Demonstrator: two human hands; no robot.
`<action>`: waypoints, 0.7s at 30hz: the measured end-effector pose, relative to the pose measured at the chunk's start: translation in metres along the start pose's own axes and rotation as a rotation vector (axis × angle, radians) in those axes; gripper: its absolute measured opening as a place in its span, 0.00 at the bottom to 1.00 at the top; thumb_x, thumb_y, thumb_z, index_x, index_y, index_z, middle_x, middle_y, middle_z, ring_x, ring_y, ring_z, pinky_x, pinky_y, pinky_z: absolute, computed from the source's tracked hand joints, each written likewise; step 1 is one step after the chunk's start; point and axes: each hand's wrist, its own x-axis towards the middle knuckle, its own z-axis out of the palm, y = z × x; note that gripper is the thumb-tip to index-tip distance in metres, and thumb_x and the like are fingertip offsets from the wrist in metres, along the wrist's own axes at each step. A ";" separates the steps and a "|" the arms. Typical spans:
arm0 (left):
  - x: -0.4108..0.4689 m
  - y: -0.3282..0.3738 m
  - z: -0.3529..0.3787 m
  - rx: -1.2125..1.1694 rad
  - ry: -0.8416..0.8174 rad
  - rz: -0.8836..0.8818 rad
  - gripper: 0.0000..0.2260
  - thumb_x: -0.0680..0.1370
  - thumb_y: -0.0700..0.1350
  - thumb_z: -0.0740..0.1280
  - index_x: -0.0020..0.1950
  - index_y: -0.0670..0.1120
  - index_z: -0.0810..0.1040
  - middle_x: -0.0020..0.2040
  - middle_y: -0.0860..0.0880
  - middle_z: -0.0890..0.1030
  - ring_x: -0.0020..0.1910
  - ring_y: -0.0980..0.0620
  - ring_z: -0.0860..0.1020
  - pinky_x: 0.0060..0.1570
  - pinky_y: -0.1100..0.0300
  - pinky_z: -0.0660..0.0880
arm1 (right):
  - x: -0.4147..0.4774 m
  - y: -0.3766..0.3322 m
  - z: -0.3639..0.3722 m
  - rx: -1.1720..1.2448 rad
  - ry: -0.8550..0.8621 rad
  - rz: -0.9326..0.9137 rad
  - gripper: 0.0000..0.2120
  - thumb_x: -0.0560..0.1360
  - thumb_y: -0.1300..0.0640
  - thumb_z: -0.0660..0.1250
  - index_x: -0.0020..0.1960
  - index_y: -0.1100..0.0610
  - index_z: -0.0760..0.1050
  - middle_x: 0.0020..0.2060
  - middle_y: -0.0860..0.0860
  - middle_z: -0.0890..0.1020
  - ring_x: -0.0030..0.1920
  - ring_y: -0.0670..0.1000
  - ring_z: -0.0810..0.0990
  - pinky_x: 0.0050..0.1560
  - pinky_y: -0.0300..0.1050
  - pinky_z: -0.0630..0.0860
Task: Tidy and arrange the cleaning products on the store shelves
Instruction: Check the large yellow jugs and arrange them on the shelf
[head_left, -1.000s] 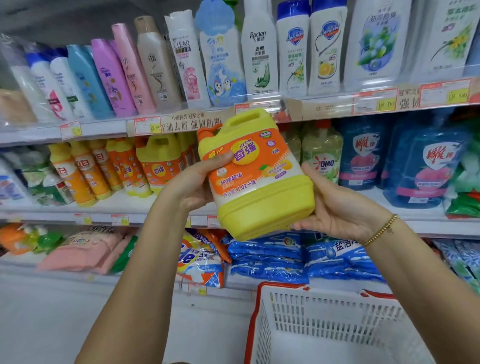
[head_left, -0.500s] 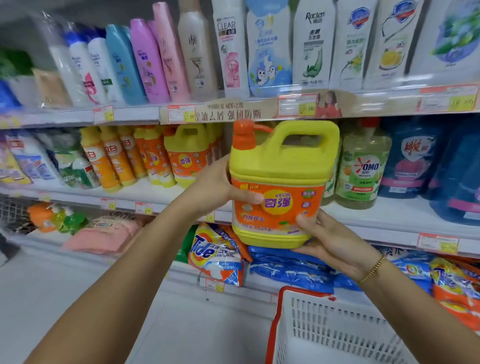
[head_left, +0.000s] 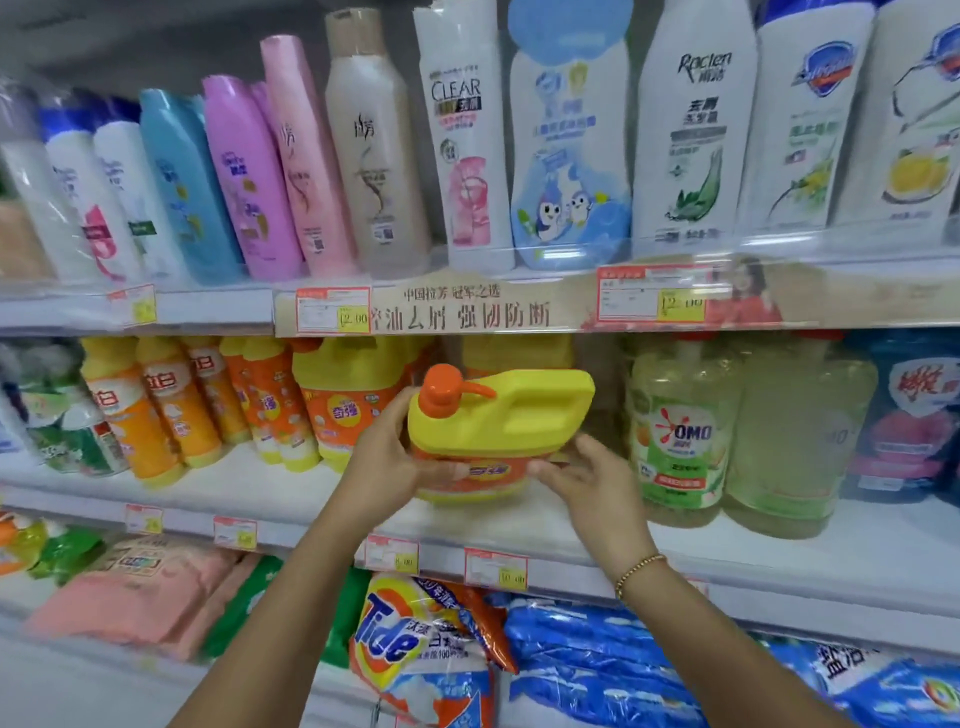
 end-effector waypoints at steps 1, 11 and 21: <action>0.010 -0.008 0.001 -0.035 -0.014 -0.032 0.30 0.62 0.35 0.80 0.58 0.55 0.75 0.52 0.54 0.82 0.51 0.59 0.80 0.49 0.63 0.78 | 0.006 0.003 0.002 -0.019 0.007 -0.019 0.12 0.72 0.63 0.72 0.52 0.50 0.79 0.44 0.43 0.85 0.46 0.46 0.84 0.44 0.33 0.75; 0.087 -0.062 0.029 -0.122 -0.107 -0.128 0.37 0.58 0.53 0.83 0.65 0.58 0.75 0.70 0.44 0.72 0.66 0.45 0.74 0.62 0.48 0.74 | 0.043 0.024 -0.007 -0.505 0.190 -0.091 0.29 0.72 0.46 0.69 0.70 0.47 0.64 0.50 0.54 0.78 0.42 0.46 0.81 0.45 0.50 0.81; 0.065 -0.067 0.013 -0.263 0.211 -0.050 0.11 0.73 0.35 0.71 0.51 0.49 0.81 0.45 0.56 0.85 0.47 0.56 0.82 0.50 0.62 0.75 | 0.009 0.054 0.021 -0.667 0.190 -0.343 0.28 0.72 0.66 0.70 0.69 0.57 0.66 0.65 0.44 0.59 0.59 0.41 0.64 0.58 0.24 0.66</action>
